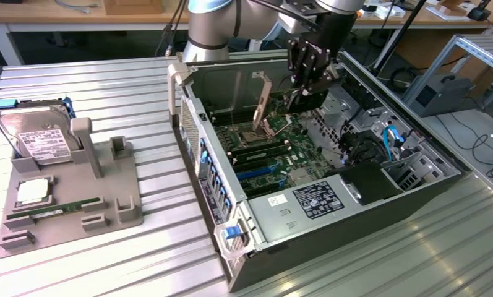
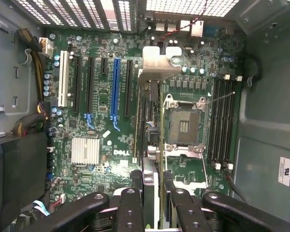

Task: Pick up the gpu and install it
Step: 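Insert the gpu into the slot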

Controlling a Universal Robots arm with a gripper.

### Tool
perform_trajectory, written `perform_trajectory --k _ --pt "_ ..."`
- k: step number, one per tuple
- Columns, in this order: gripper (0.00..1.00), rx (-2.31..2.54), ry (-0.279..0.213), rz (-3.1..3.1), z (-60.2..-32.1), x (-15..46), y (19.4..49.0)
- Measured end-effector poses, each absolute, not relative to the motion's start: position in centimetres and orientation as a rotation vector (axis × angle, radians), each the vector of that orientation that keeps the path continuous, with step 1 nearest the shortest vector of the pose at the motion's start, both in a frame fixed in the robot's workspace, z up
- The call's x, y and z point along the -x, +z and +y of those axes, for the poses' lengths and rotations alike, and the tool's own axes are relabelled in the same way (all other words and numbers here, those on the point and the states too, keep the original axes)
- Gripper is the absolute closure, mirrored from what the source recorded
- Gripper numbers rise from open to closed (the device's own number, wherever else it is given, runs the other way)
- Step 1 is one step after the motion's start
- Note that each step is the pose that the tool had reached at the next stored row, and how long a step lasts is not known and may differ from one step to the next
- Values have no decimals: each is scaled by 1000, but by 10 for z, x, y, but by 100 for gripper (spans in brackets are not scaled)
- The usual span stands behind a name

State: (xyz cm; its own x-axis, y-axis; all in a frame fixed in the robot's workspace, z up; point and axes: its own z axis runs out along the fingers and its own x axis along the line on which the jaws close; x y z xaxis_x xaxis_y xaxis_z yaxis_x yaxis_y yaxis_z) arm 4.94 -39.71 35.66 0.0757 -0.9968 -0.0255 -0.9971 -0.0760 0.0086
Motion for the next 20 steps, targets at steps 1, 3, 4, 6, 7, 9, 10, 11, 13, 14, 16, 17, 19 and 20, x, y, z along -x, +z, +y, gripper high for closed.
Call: perform_trajectory --k 1,3,4,6,7,9,10,11,13,14,16,17,19,20 --pt "73 2301 39 2122 -397 -49 357" --pt "73 2306 39 2117 -397 -49 357" --pt "73 2309 39 2113 -397 -49 357" --pt "73 2317 39 2105 -397 -49 357" --pt "73 2321 38 2101 -397 -49 357" --pt "73 2331 38 2090 -397 -49 357" --pt "73 2337 38 2084 -397 -49 357" --pt "73 2343 38 2078 -397 -49 357" --pt "73 2349 38 2071 -397 -49 357" --pt "73 2352 38 2068 -397 -49 357" --pt "73 2359 38 2060 -397 -49 357" --pt "73 2364 38 2054 -397 -49 356" --pt "73 2372 38 2045 -397 -49 356" --pt "73 2378 38 2039 -397 -49 356"
